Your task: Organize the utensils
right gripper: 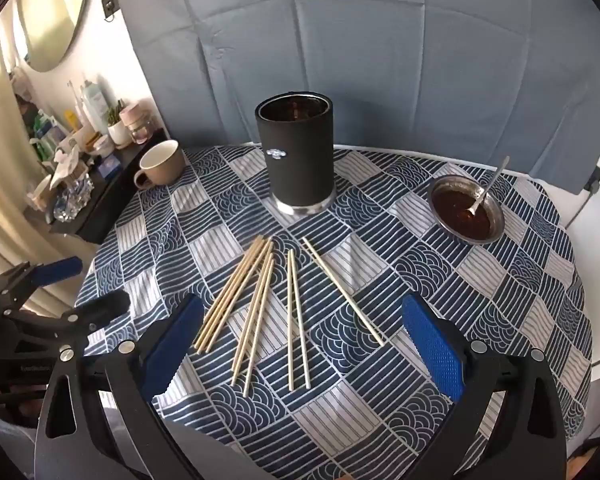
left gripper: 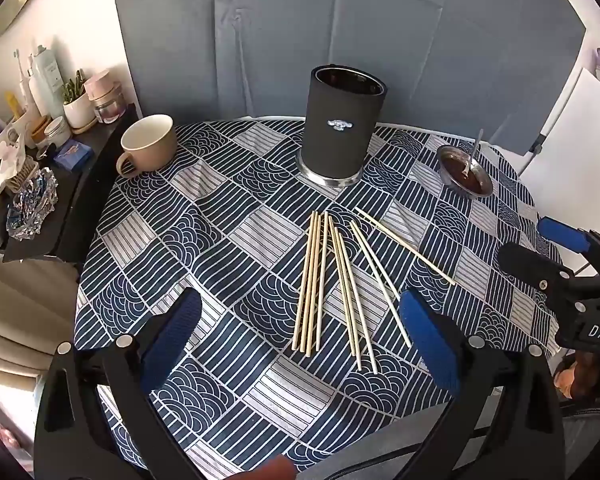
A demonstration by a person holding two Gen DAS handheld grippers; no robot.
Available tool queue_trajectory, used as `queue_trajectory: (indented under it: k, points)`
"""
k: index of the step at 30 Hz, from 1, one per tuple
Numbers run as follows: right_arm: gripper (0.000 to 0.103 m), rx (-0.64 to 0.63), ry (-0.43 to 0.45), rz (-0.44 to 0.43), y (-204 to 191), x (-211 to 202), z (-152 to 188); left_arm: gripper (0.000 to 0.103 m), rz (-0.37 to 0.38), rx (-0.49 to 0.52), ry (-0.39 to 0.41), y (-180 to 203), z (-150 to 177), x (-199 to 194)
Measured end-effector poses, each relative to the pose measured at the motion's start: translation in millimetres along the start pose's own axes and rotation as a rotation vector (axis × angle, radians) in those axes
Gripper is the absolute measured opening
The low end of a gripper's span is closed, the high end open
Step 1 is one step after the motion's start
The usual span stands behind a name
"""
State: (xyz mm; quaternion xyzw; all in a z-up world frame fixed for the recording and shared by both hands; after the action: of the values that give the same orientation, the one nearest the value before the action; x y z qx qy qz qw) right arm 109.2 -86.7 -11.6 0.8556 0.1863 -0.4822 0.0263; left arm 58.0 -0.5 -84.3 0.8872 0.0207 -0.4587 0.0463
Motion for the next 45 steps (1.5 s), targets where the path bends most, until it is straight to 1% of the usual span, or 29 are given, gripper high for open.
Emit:
queue_trajectory:
  k: [45]
  points:
    - [0.095, 0.018, -0.054, 0.006, 4, 15, 9, 0.097, 0.004, -0.03, -0.045, -8, 3, 11]
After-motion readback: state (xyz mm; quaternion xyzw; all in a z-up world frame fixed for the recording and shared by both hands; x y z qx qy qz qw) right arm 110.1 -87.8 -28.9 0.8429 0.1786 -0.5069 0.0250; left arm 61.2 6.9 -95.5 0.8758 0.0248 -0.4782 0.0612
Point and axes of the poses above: each gripper's, at about its wrist camera, not at the fingertips, and x roughly the way its jaws point, y to its right, z to its underside, the point moved 10 cm from there along x, roughly the way its jaws point, and after that the axes turned 3 degrees about x, right-handed, at the moved point
